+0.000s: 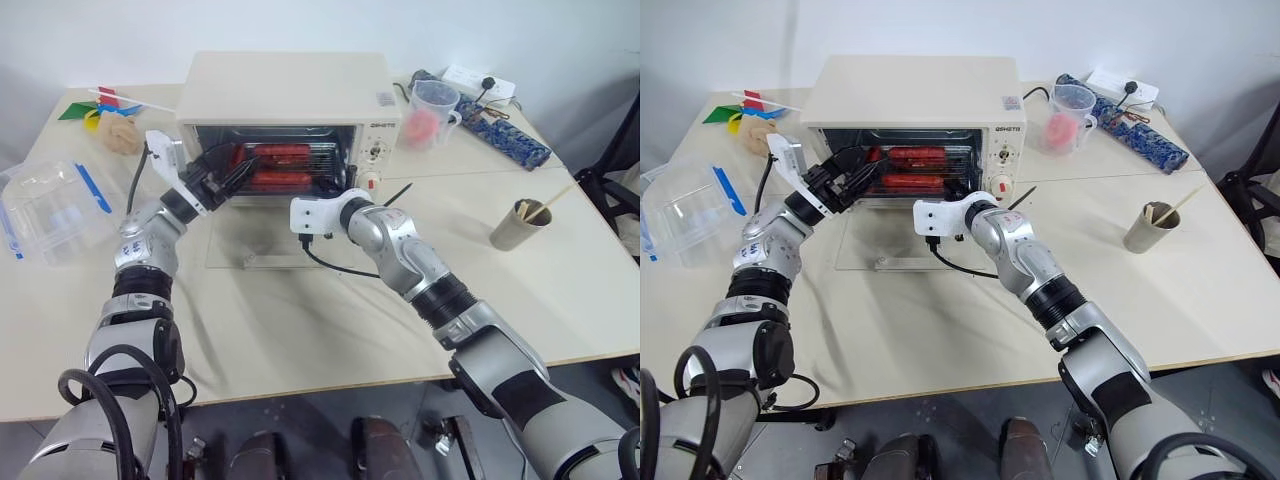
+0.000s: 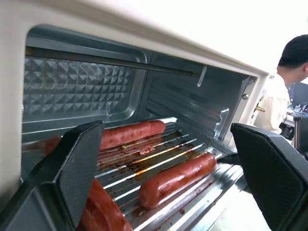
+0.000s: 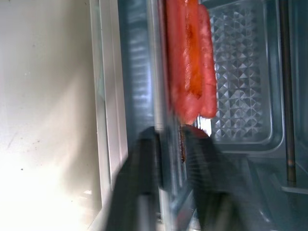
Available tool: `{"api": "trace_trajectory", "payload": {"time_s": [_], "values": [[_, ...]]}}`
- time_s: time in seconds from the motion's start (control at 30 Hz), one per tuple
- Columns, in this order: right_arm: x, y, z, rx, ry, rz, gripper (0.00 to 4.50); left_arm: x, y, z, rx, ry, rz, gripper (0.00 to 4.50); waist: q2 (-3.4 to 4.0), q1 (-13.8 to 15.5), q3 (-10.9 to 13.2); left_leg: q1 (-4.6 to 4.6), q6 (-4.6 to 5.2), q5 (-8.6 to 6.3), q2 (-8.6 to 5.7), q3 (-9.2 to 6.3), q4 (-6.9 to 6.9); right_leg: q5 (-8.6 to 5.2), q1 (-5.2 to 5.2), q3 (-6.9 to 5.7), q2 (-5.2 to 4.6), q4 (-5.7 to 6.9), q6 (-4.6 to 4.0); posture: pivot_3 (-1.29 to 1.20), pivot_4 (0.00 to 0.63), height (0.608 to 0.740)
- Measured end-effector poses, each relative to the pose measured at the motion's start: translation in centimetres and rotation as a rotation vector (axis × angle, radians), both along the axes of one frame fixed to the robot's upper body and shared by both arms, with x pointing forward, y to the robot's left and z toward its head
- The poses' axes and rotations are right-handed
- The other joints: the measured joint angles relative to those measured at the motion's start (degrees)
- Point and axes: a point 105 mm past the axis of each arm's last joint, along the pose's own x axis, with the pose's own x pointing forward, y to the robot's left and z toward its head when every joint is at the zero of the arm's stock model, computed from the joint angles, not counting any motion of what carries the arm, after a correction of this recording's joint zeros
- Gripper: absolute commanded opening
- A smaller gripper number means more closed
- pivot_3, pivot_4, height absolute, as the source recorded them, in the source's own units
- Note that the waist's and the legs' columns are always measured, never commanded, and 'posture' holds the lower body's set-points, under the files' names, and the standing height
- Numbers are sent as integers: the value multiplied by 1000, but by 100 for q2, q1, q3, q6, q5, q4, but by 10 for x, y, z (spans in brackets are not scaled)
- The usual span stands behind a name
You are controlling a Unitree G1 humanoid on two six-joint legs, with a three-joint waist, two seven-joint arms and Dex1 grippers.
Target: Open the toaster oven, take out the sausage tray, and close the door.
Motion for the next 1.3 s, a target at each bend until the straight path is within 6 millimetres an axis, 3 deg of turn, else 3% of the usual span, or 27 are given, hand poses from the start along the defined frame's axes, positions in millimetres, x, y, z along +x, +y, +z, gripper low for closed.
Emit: {"api": "trace_trajectory", "payload": {"time_s": [0.23, 0.77, 0.93, 1.3], "values": [[-6, -3, -1, -17, -23, 23, 16, -1, 1, 0, 2, 2, -9, 4500, -1, 4, 0, 0, 0, 0, 0, -1, -2, 0, 0, 0, 0, 0, 0, 0, 150, 740], [-44, -14, -17, -52, -76, 117, 16, 2, 1, 2, -13, 22, -10, 4500, -1, 47, 0, 0, 0, 0, -1, 3, 0, 0, 0, 0, 0, -1, 0, 0, 150, 740], [-58, -20, -32, -85, -65, 147, 16, 2, 10, 2, -6, 33, 6, 4500, -1, 38, 0, 0, 0, 1, 0, 8, 1, 0, -2, 1, 0, -1, 0, 0, 150, 740], [-72, -21, -26, -94, -110, 198, 16, -16, 28, 2, 54, 43, -49, 4500, -1, 160, 0, 0, 0, 0, 0, 7, 7, 0, -1, 3, 0, -2, 0, 0, 150, 740]]}}
